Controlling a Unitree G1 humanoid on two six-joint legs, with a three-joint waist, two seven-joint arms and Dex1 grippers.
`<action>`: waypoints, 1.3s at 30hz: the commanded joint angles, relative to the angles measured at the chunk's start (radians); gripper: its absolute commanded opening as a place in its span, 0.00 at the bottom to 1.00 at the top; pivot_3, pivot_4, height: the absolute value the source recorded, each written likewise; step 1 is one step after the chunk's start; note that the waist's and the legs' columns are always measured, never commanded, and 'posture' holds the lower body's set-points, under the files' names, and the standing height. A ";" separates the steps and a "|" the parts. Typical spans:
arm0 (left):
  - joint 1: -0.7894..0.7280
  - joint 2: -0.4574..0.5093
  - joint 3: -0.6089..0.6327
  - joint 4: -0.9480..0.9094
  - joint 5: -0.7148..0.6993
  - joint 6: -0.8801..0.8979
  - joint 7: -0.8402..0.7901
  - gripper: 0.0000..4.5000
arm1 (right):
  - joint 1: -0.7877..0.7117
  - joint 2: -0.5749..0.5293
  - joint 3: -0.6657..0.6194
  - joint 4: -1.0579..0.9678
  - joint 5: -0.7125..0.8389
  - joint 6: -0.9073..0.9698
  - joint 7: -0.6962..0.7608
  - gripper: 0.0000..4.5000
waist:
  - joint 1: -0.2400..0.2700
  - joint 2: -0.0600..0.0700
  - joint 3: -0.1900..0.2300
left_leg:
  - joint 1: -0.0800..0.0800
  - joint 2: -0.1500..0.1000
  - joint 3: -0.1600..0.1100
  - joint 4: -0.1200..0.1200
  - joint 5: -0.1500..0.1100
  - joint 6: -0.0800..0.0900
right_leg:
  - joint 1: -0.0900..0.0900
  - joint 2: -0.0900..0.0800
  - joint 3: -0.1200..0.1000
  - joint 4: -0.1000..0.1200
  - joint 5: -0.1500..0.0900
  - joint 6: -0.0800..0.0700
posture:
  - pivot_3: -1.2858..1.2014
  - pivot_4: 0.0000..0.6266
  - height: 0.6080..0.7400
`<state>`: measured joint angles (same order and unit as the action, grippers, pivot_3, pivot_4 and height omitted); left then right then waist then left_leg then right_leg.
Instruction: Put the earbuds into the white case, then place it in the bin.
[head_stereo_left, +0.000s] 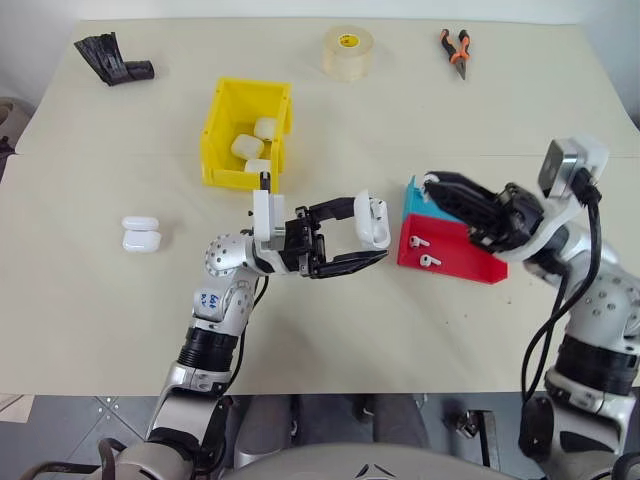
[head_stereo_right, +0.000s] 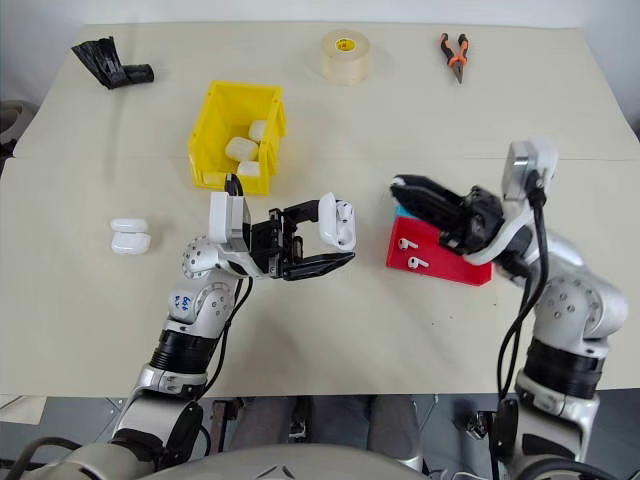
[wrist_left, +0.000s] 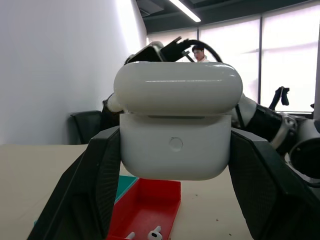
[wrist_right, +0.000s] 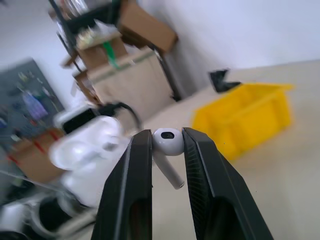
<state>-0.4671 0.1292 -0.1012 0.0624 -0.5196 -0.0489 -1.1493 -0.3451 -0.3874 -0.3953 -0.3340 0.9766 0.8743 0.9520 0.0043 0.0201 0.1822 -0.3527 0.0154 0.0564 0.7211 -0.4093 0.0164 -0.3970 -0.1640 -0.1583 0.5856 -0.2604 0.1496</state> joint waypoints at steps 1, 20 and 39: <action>-0.021 -0.015 0.000 0.007 -0.017 0.001 0.000 0.62 | 0.047 0.043 0.025 -0.123 0.111 -0.001 -0.096 0.15 | -0.001 0.000 0.000 | 0.000 0.000 0.000 0.000 0.000 0.000 | 0.000 0.000 0.000 0.000 0.000 0.000 | 0.52 0.24 1.00; -0.037 -0.031 0.005 0.022 -0.010 0.011 0.006 0.62 | 0.139 0.045 0.148 -0.171 0.185 -0.122 -0.180 0.15 | -0.002 0.000 0.000 | 0.000 0.000 0.001 -0.001 0.000 0.000 | 0.000 0.000 0.000 0.000 0.000 0.000 | 0.52 0.24 1.00; -0.041 -0.038 0.009 0.030 -0.009 0.007 0.001 0.62 | 0.191 0.018 0.203 -0.156 0.211 -0.156 -0.197 0.15 | -0.001 0.000 0.000 | 0.000 0.000 0.001 -0.001 0.000 0.000 | 0.000 0.000 0.000 0.000 0.000 0.000 | 0.52 0.24 1.00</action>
<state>-0.4928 0.0994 -0.0991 0.1257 -0.5080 -0.0330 -1.1537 -0.1686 -0.3650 -0.2026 -0.4702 1.1947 0.7242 0.7519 0.0028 0.0201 0.1822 -0.3522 0.0152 0.0572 0.7205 -0.4093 0.0164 -0.3970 -0.1640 -0.1582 0.5854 -0.2603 0.1496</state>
